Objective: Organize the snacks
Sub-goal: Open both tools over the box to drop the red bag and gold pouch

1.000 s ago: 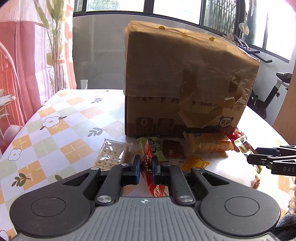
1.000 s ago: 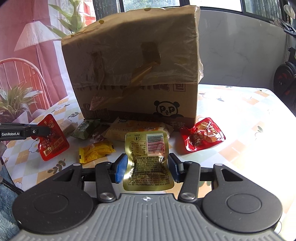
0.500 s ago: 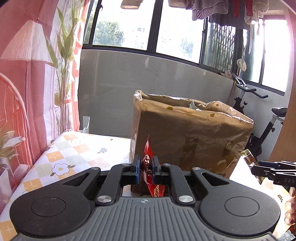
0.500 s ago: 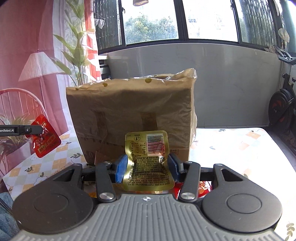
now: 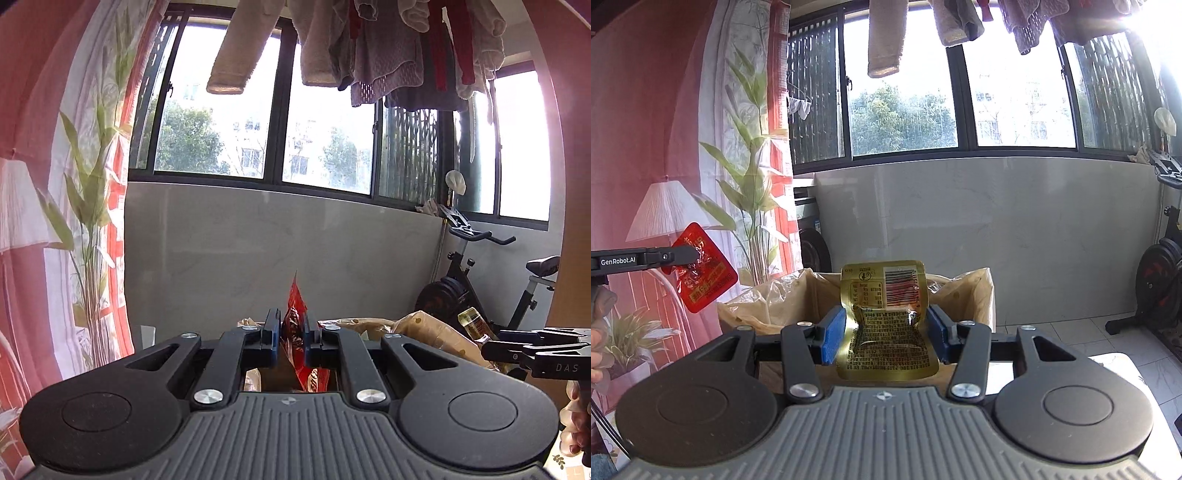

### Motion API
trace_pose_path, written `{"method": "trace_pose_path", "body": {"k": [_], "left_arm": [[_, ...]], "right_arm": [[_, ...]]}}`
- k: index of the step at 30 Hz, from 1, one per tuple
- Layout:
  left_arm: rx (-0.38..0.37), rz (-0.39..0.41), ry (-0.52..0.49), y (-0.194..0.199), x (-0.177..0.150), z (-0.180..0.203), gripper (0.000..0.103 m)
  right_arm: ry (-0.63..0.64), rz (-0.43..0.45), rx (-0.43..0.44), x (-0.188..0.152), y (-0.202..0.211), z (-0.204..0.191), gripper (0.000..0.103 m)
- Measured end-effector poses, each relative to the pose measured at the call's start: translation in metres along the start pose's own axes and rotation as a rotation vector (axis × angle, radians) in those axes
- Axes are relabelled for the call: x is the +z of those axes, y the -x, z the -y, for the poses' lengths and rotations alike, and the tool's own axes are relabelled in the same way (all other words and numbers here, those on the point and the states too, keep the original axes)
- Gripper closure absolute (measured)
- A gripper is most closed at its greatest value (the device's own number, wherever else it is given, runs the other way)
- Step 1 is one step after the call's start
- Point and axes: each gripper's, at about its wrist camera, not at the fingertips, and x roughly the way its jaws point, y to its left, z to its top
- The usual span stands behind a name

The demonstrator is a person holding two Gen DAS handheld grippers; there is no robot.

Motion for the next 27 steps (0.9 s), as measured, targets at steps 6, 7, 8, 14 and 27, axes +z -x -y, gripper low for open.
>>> {"method": "trace_pose_path", "body": {"k": [6, 7, 8, 14, 27], "left_arm": [[0.033, -0.085, -0.018, -0.064, 0.0, 0.005, 0.09], [0.045, -0.104, -0.019, -0.074, -0.004, 0.006, 0.09], [0.052, -0.125, -0.019, -0.082, -0.007, 0.009, 0.09], [0.019, -0.168, 0.03, -0.081, -0.019, 0.007, 0.038], [0.177, -0.244, 0.151, -0.012, -0.018, -0.034, 0.014]], "right_arm": [[0.023, -0.087, -0.075, 0.014, -0.058, 0.012, 0.053], [0.02, -0.118, -0.09, 0.013, -0.068, 0.013, 0.053], [0.006, -0.157, -0.087, 0.011, -0.076, 0.016, 0.051], [-0.006, -0.17, -0.121, 0.01, -0.071, 0.014, 0.04], [-0.126, -0.091, -0.07, 0.001, 0.005, 0.005, 0.029]]}}
